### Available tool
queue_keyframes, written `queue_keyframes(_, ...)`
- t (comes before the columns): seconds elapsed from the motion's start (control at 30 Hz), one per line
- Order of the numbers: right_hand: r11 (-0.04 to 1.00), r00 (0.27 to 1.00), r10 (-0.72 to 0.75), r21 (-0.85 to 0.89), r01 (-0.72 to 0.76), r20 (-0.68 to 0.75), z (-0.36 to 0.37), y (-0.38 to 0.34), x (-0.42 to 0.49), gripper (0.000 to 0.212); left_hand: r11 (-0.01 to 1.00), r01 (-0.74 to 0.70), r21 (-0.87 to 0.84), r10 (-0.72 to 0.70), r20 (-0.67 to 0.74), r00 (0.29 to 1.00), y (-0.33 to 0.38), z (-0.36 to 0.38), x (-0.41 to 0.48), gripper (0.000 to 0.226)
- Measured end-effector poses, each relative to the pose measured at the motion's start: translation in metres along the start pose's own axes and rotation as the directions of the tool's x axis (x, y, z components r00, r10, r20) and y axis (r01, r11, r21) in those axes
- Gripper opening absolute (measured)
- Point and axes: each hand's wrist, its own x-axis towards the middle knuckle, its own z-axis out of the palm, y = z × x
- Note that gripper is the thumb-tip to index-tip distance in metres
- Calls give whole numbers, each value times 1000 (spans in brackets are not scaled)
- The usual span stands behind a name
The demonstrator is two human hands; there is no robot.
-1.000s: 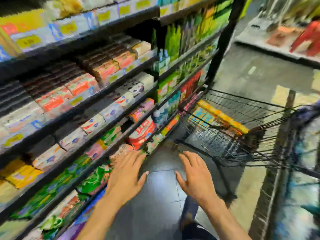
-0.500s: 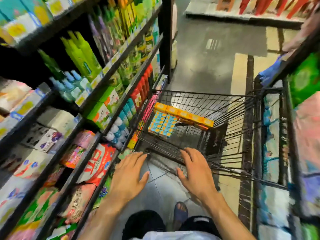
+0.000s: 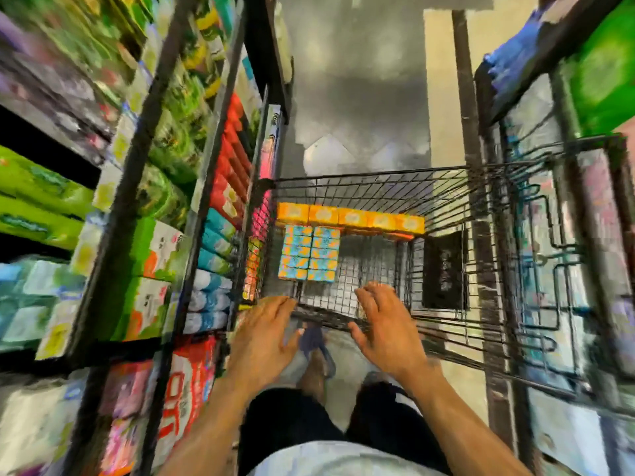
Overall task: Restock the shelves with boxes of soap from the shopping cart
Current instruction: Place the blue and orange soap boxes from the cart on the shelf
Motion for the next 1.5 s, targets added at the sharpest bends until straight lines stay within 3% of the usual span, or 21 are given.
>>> queue_keyframes(0.37, 985, 980, 106, 120, -126, 167, 117, 27, 126, 60, 997, -70, 27, 56, 350, 935, -101, 82, 155, 63)
queue_keyframes(0.63, 990, 969, 12, 135, -46, 247, 241, 70, 212, 60, 985, -128, 119, 58, 466, 883, -164, 177, 229, 59)
queue_keyframes(0.83, 995, 997, -33, 98, 27, 69, 290, 82, 225, 64, 954, -263, 142, 219, 266, 939, -184, 214, 239, 49)
queue_keyframes(0.93, 997, 998, -59, 54, 57, 36, 296, 81, 227, 53, 923, -301, 239, 265, 174, 949, -185, 224, 238, 37)
queue_keyframes(1.07, 998, 998, -62, 22, 61, 33, 288, 80, 228, 49, 902, -303, 307, 262, 168, 950, -180, 222, 239, 33)
queue_keyframes(1.13, 997, 999, -45, 57, 44, 27, 280, 83, 227, 51, 927, -277, 253, 235, 187, 954, -178, 214, 240, 37)
queue_keyframes(1.27, 947, 996, 63, 311, -81, 67, 241, 84, 211, 62, 974, -208, 94, 181, 243, 953, -172, 178, 236, 45)
queue_keyframes(1.37, 818, 980, 160, 540, -199, 118, 193, 77, 190, 47, 994, -31, -103, 53, 227, 972, -154, 144, 225, 46)
queue_keyframes(1.43, 723, 960, 223, 632, -281, 172, 160, 70, 172, 42, 955, 125, -268, -68, 213, 975, -139, 123, 214, 46)
queue_keyframes(1.5, 634, 925, 324, 680, -368, 198, 129, 59, 155, 44, 843, 264, -469, -189, 201, 961, -123, 98, 199, 45)
